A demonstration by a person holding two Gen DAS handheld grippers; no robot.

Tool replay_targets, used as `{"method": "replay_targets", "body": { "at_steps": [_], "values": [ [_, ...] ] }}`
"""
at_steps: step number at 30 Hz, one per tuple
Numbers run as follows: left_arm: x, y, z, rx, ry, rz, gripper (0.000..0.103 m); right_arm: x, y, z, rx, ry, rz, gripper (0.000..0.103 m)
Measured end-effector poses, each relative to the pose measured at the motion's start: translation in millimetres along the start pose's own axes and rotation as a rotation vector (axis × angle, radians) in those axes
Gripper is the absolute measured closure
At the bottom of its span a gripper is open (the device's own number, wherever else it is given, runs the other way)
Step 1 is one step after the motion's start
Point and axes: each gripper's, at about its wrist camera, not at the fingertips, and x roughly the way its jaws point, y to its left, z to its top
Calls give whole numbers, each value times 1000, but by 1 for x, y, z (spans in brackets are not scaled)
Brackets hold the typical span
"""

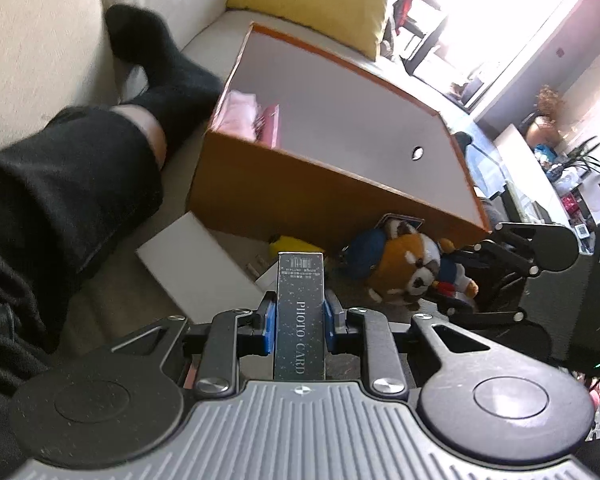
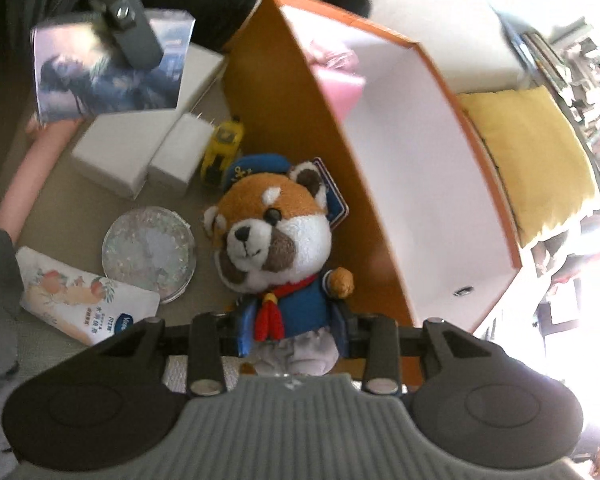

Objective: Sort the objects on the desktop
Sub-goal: 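Carry the photo card pack with the left gripper over the orange box, then lower the photo card pack into the box beside the pink items and open the left gripper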

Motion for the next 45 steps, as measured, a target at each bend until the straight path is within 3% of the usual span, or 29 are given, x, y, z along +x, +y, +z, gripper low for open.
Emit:
{"method": "replay_targets", "body": {
  "at_steps": [4, 12, 16, 22, 27, 33, 39, 45],
  "values": [
    [-11, -9, 10, 40, -37, -21, 77, -29, -11, 6, 69, -30, 10, 64],
    [-31, -29, 42, 113, -113, -63, 77, -80, -62, 17, 358, -146, 141, 66],
    [-42, -39, 68, 152, -163, -87, 77, -79, -99, 24, 552, -192, 213, 67],
    [-38, -47, 120, 170, -188, -98, 77, -49, -149, 30, 805, -195, 234, 68],
    [6, -57, 149, 187, -102, -103, 77, 2, -178, 20, 1019, -131, 327, 68],
    [82, -51, 152, 151, 58, -53, 77, 59, -170, 8, 1165, -36, 392, 68],
    [126, -43, 149, 158, 146, 13, 77, 98, -159, 18, 1181, 18, 399, 71],
    [152, -46, 134, 226, 206, 99, 77, 124, -148, 27, 1193, 114, 433, 81]
  ]
}}
